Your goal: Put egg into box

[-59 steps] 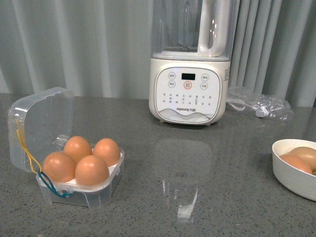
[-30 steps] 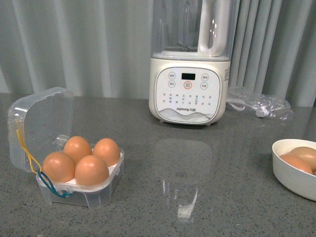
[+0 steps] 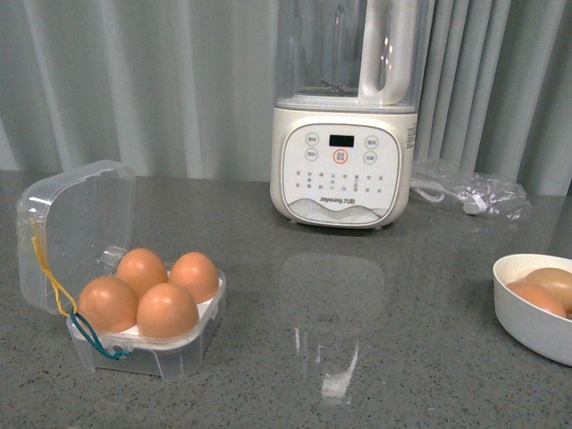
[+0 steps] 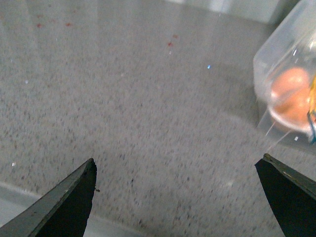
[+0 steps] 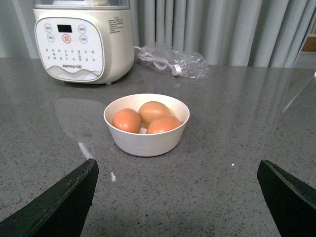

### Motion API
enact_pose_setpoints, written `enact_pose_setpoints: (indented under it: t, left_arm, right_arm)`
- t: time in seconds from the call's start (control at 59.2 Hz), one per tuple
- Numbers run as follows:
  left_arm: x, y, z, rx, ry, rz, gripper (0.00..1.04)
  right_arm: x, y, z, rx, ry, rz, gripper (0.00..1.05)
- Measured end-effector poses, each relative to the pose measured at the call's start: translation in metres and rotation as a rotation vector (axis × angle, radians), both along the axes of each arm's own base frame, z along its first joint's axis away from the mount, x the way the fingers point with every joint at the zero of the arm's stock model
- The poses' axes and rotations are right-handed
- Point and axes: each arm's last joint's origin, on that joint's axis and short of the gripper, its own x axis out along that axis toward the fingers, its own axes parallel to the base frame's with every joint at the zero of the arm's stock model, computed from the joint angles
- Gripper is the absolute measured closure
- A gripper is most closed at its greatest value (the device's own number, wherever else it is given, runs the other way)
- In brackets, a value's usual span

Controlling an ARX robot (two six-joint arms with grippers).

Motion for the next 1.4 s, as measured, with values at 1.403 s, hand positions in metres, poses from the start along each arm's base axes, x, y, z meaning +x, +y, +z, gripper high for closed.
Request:
enact_pose_setpoints:
  t: [1.403]
  left_arm:
    - [0.212,0.042,0.069,0.088,0.036,-0.351,0.07]
  right_arm:
    - [0.0,0.0,0.0,0.0,0.0,0.0,0.07]
